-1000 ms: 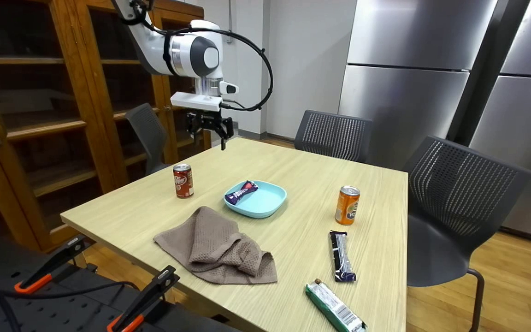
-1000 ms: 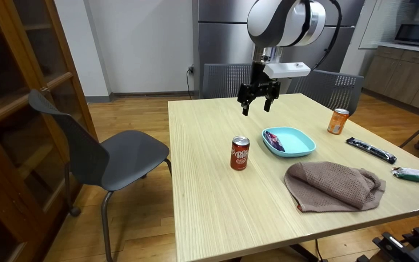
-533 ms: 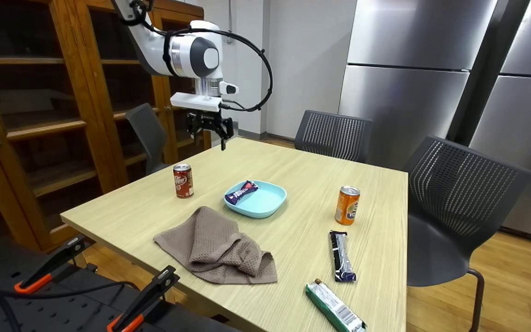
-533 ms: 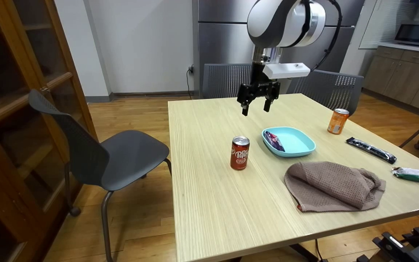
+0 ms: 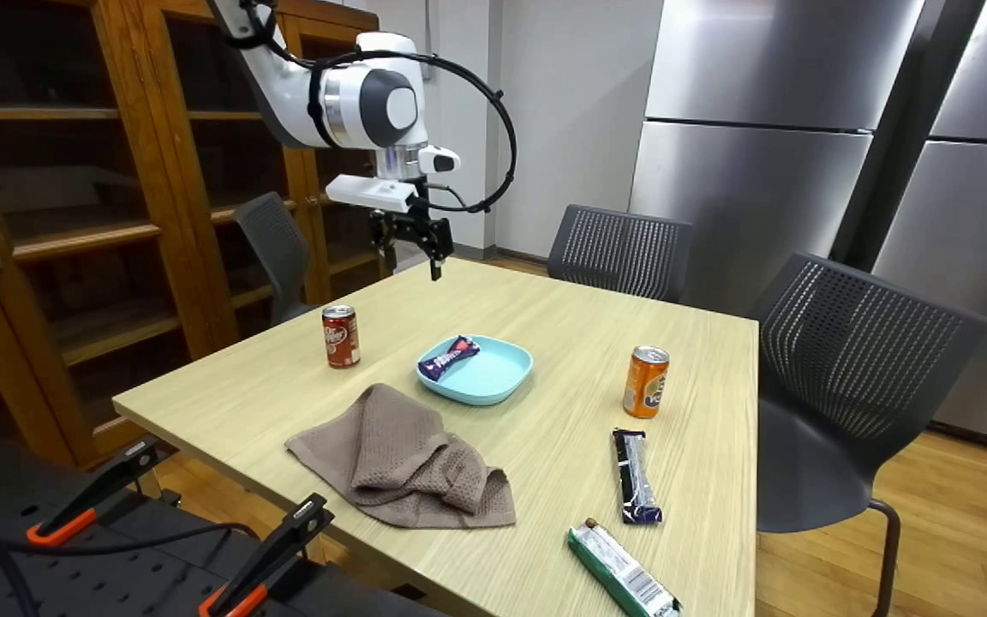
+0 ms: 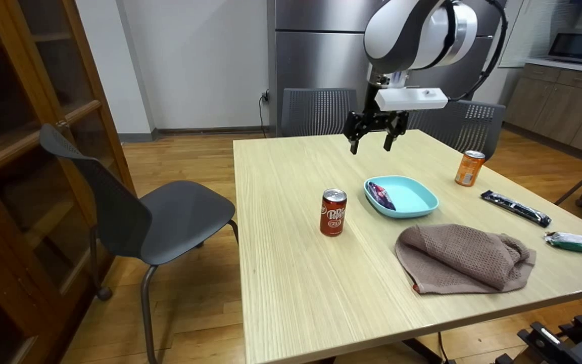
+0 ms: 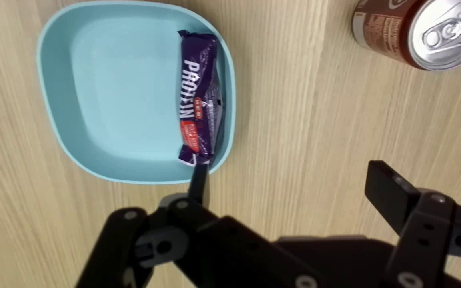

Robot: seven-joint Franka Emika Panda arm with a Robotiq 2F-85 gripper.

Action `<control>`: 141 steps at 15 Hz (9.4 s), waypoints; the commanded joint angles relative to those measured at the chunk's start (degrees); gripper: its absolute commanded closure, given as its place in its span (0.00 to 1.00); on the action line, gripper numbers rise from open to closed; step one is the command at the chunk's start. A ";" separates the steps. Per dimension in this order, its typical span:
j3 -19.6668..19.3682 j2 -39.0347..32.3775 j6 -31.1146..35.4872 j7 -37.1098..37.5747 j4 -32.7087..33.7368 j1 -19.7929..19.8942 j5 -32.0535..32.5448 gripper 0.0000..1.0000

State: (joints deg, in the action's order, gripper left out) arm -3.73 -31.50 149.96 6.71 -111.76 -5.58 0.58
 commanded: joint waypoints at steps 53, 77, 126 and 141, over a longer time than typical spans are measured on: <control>-5.85 -14.75 1.32 -32.25 4.36 28.48 9.41 0.00; -4.39 -20.89 0.64 -40.04 11.26 33.10 9.93 0.00; 2.43 -11.43 -10.97 -30.84 9.57 17.31 7.77 0.93; 5.63 -21.47 -16.52 -24.67 22.52 15.86 -0.95 0.93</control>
State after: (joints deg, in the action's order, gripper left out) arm 1.74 -50.76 136.42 -21.35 -93.44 10.45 1.08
